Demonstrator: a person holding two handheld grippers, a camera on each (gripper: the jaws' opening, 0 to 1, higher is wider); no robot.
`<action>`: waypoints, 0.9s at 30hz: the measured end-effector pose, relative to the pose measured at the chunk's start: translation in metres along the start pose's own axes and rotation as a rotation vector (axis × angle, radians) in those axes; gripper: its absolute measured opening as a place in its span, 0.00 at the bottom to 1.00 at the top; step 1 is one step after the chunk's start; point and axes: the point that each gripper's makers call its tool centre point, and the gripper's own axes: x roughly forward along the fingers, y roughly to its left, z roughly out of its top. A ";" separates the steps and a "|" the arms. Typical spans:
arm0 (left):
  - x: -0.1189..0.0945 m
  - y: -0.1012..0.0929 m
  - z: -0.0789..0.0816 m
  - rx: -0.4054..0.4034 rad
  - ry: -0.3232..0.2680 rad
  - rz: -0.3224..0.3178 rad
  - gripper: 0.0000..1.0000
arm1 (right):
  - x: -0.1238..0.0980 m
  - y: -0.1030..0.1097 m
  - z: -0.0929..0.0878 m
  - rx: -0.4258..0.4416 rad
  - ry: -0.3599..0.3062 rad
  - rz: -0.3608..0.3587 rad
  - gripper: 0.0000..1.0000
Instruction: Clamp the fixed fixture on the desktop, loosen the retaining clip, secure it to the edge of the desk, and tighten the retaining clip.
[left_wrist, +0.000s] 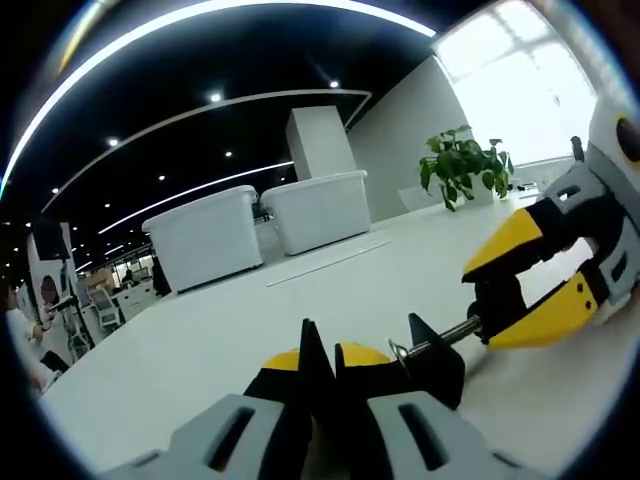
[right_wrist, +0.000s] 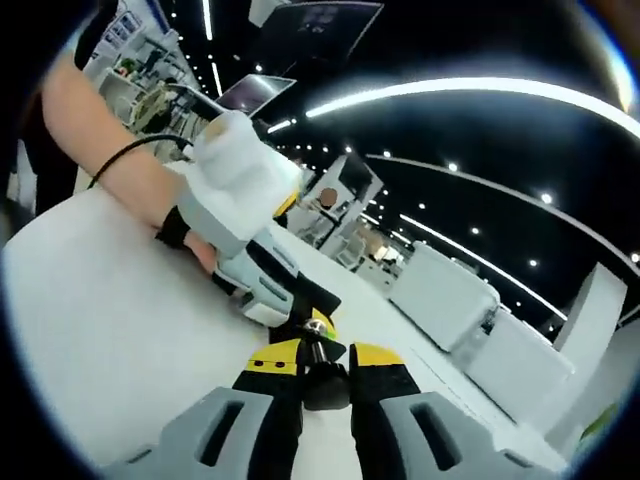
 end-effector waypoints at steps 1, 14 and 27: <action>0.000 0.000 0.000 0.000 0.000 0.000 0.09 | -0.001 0.001 0.001 -0.007 0.000 0.000 0.17; 0.000 -0.001 0.000 0.000 0.000 -0.002 0.09 | -0.014 -0.040 0.005 0.698 -0.127 -0.029 0.36; 0.000 0.000 0.000 0.000 0.000 -0.003 0.09 | -0.007 -0.012 -0.022 0.784 0.018 0.054 0.20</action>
